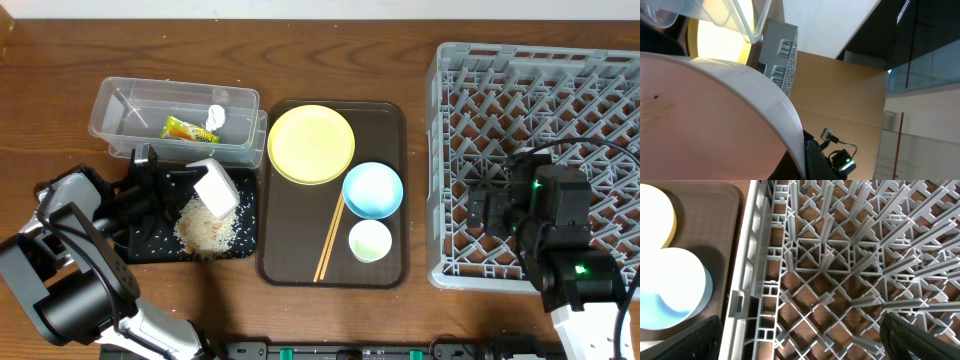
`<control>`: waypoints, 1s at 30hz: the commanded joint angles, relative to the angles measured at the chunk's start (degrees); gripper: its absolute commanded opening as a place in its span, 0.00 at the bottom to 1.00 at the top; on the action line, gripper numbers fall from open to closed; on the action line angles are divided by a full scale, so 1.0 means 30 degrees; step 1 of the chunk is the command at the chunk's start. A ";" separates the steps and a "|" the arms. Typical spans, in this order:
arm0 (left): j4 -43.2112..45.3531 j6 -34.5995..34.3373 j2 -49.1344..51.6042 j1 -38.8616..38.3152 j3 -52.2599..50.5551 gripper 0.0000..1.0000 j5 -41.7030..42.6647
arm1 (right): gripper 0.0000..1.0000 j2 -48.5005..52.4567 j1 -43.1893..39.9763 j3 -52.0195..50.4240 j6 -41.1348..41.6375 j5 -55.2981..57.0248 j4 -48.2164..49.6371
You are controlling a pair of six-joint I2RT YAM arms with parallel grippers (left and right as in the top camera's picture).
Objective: Sort waste into correct bins and load items into the dishwasher rack
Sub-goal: 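Tip the rice bowl over the black tray to dump the rice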
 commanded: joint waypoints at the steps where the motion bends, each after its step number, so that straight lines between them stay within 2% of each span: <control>1: -0.0197 0.1268 -0.0350 0.0080 -0.0080 0.06 0.0583 | 0.99 0.0000 -0.0189 0.0350 0.0197 0.0066 -0.0015; 7: -0.1275 0.1144 -0.0393 0.0080 -0.0080 0.06 0.0583 | 0.99 0.0000 -0.0189 0.0350 0.0197 0.0066 -0.0007; 16: -0.1282 0.5166 -0.0597 0.0080 -0.0073 0.06 0.0576 | 0.99 0.0000 -0.0189 0.0350 0.0189 0.0066 -0.0015; 21: -0.1355 0.5180 -0.0597 0.0080 -0.0073 0.06 0.0576 | 0.99 0.0007 -0.0189 0.0350 0.0197 0.0066 -0.0015; 22: -0.1428 0.4903 -0.0597 0.0080 -0.0073 0.06 0.0568 | 0.99 0.0000 -0.0189 0.0350 0.0197 0.0066 -0.0015; 27: -0.1413 -0.0095 -0.0597 0.0080 -0.0073 0.06 0.0321 | 0.99 0.0000 -0.0189 0.0350 0.0197 0.0066 -0.0007; 30: -0.1239 -0.0364 -0.0597 0.0080 -0.0073 0.06 0.0379 | 0.99 0.0000 -0.0189 0.0350 0.0197 0.0066 -0.0007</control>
